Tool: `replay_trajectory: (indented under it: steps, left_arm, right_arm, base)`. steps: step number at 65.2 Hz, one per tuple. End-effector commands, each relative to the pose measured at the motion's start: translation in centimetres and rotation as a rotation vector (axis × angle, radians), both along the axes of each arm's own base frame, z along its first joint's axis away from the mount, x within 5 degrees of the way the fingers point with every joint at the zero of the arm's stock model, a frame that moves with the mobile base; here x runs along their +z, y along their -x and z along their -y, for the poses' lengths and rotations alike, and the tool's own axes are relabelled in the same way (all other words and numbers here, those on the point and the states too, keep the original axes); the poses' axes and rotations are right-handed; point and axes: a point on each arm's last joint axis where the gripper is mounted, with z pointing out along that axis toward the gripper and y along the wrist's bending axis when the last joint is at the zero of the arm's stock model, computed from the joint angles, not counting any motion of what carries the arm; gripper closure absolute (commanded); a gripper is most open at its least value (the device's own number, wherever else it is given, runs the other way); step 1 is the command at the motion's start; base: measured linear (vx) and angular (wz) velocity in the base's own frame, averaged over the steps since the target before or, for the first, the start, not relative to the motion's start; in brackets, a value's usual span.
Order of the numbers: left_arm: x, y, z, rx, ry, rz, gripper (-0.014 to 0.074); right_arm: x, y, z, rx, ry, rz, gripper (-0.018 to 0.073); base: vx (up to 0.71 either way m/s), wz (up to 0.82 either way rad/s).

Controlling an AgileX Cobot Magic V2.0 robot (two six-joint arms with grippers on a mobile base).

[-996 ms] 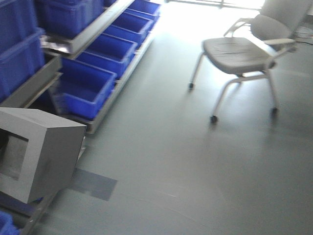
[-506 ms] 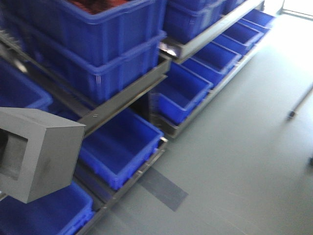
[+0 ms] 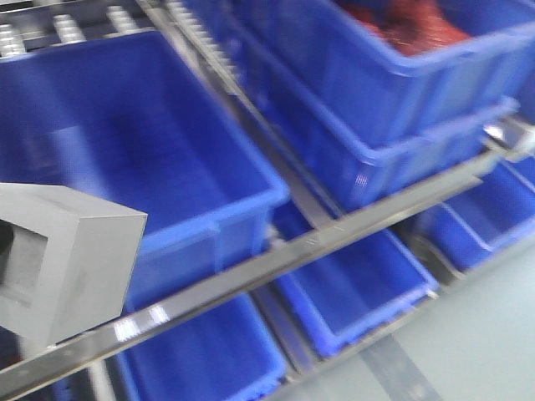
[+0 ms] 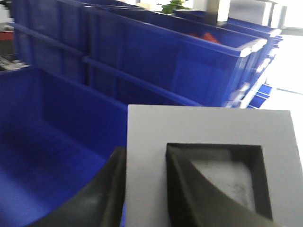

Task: Sort gray base to blue bin
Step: 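Turn the base to face the rack of large blue bins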

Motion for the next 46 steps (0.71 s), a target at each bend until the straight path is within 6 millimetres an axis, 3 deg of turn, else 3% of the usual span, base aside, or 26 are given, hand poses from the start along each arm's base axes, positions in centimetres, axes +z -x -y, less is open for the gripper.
replay_trajectory:
  steps: [1, 46]
  left_arm:
    - [2.00, 0.14, -0.01, -0.005, 0.071, 0.118, 0.0603]
    - [2.00, 0.14, -0.01, -0.005, 0.071, 0.118, 0.0603]
  right_arm:
    - [0.62, -0.07, 0.02, 0.001, 0.028, 0.072, 0.0564]
    - [0.62, -0.07, 0.02, 0.001, 0.028, 0.072, 0.0564]
  base:
    - [0.17, 0.66]
    - [0.15, 0.58]
